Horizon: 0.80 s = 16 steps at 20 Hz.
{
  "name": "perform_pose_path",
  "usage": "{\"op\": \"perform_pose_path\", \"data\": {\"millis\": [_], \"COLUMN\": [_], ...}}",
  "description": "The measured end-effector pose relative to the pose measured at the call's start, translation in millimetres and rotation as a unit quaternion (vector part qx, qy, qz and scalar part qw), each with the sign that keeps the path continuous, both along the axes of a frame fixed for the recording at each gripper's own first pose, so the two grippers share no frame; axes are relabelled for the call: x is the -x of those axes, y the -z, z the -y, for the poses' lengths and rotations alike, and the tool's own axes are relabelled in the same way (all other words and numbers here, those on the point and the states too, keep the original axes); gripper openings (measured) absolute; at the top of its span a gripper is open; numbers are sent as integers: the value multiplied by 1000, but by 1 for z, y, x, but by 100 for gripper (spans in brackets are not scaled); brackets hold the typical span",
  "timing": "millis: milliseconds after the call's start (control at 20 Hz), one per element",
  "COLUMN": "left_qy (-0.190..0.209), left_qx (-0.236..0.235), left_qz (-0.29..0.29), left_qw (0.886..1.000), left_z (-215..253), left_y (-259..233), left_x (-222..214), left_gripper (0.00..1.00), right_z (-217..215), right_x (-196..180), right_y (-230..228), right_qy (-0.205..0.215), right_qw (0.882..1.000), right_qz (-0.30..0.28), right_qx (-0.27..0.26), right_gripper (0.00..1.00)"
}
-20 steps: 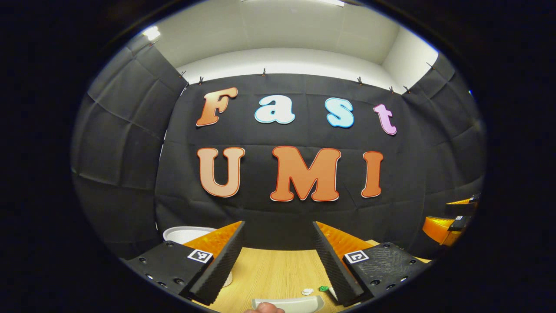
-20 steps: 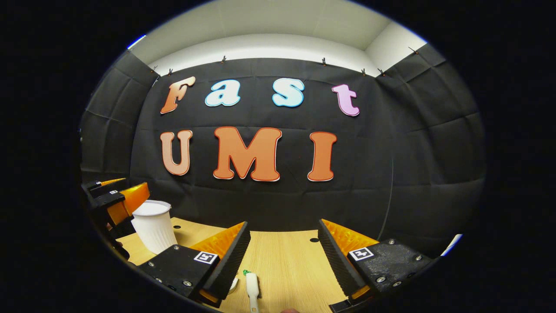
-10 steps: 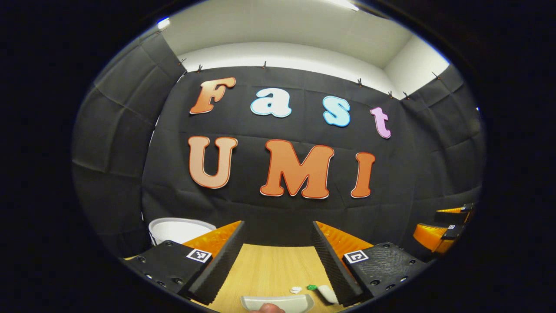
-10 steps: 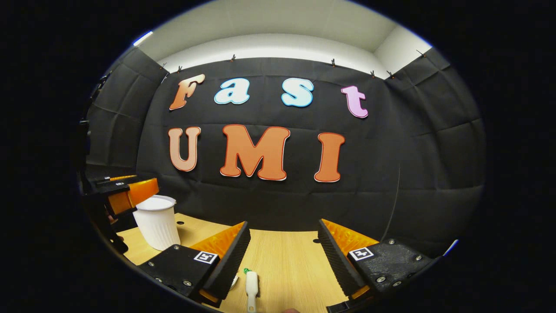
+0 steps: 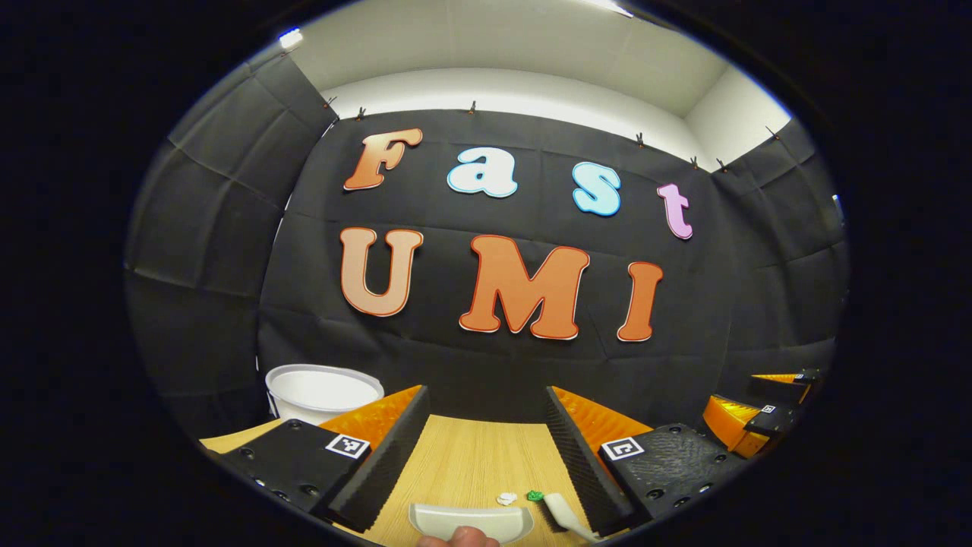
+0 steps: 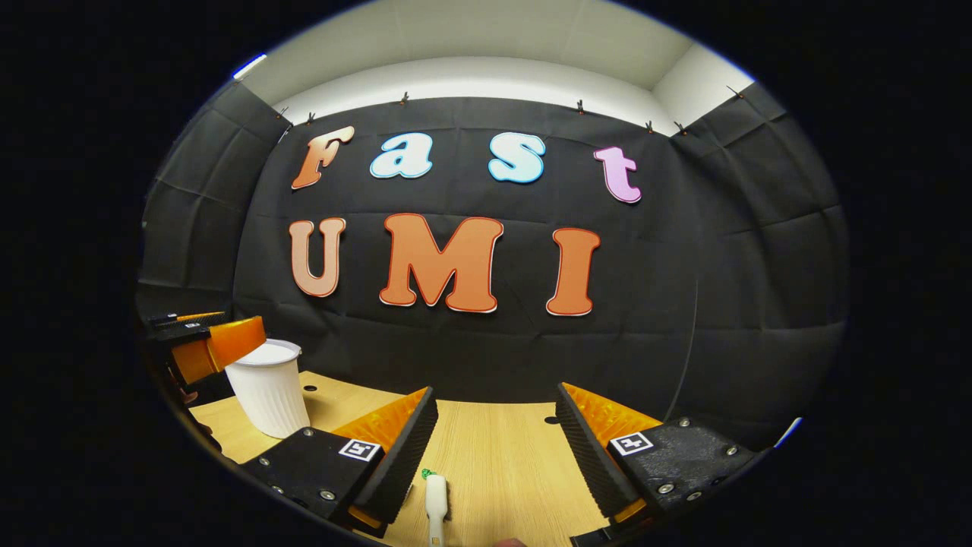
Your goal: Pick up the small broom and dustpan from the desktop, sweep the trash into the dustpan with the broom, and then empty the trash into the garbage bin.
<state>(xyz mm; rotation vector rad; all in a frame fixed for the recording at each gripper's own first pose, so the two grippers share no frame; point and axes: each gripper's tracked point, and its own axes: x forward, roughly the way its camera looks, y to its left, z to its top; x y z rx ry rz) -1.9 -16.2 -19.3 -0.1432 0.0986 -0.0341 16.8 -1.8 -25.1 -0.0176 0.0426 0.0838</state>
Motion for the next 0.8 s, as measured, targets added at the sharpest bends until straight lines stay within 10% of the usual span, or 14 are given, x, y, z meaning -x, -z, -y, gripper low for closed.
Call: {"op": "perform_pose_path", "data": {"millis": [800], "left_qy": [9], "left_qx": [-19], "left_qz": [-25], "left_qw": [999], "left_z": [7], "left_y": [15], "left_x": [8], "left_gripper": [95], "right_z": [-15], "right_x": [3], "right_y": [19], "right_qy": [-13], "right_qw": [1000], "right_qz": [-25], "right_qx": [7], "right_gripper": [94]}}
